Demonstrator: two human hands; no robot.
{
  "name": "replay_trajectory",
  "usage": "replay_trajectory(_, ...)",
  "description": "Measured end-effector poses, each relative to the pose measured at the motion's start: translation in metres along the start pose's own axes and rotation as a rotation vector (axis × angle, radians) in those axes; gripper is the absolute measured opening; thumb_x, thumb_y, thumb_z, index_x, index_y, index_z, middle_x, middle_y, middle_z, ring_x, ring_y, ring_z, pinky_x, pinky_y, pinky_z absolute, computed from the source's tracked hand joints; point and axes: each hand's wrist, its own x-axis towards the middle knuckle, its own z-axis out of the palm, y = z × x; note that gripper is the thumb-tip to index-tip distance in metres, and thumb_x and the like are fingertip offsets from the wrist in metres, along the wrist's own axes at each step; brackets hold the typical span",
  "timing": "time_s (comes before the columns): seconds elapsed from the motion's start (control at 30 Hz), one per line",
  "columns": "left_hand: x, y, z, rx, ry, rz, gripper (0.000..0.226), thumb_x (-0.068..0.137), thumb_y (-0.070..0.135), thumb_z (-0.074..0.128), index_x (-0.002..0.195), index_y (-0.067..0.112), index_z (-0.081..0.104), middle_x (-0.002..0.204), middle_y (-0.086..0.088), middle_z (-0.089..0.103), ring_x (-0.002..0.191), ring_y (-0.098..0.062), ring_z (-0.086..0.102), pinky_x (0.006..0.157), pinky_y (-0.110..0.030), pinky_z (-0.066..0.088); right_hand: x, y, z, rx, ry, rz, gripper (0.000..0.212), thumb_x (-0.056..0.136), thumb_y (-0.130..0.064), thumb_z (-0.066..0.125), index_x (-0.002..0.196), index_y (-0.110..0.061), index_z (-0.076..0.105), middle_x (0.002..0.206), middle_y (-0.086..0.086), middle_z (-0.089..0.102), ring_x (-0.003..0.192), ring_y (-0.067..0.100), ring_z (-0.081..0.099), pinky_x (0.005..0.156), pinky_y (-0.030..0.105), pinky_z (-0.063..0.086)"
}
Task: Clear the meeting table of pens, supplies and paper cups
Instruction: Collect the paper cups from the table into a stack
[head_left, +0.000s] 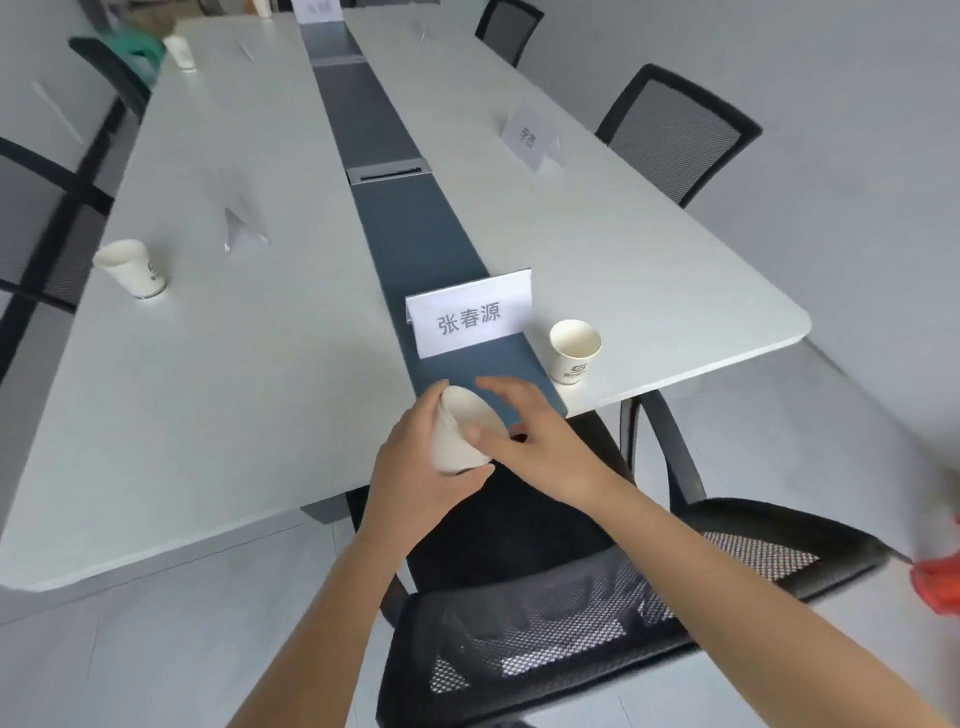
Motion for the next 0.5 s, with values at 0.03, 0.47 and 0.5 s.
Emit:
replay_trajectory(0.03,-0.007,0.007,0.000,0.007,-0.006,0.044,0.081,0.065,0.027,0.079,0.133,0.022,0.036,0.128,0.006,0.053,0.114,-0.019,0.052,0.095,-0.040,0.046,-0.012,-0.004,0.002,0.042,0.020,0.010,0.049,0.086,-0.026,0.060,0.131,-0.023,0.041,0.124,-0.011,0.039,0.118,0.002,0.037,0.100,0.022,0.034)
replay_trajectory(0.47,-0.100,0.076,0.063,-0.035,-0.284,0.370,0.086,0.064,0.026,0.077,0.137,0.026,0.032,0.129,0.003,0.053,0.116,-0.017,0.051,0.094,-0.032,0.043,-0.177,0.013,-0.029,0.125,0.558,0.027,0.042,0.063,-0.040,0.068,0.102,-0.035,0.054,0.103,-0.018,0.061,0.097,0.005,0.060,0.085,0.026,0.050)
replay_trajectory(0.5,-0.104,0.087,0.074,-0.036,-0.310,0.389,0.087,0.065,0.026,0.077,0.138,0.026,0.031,0.129,0.002,0.053,0.116,-0.017,0.051,0.095,-0.033,0.043,-0.189,0.017,-0.039,0.121,0.595,0.033,0.043,0.059,-0.045,0.067,0.099,-0.038,0.053,0.102,-0.016,0.062,0.097,0.006,0.060,0.083,0.024,0.050)
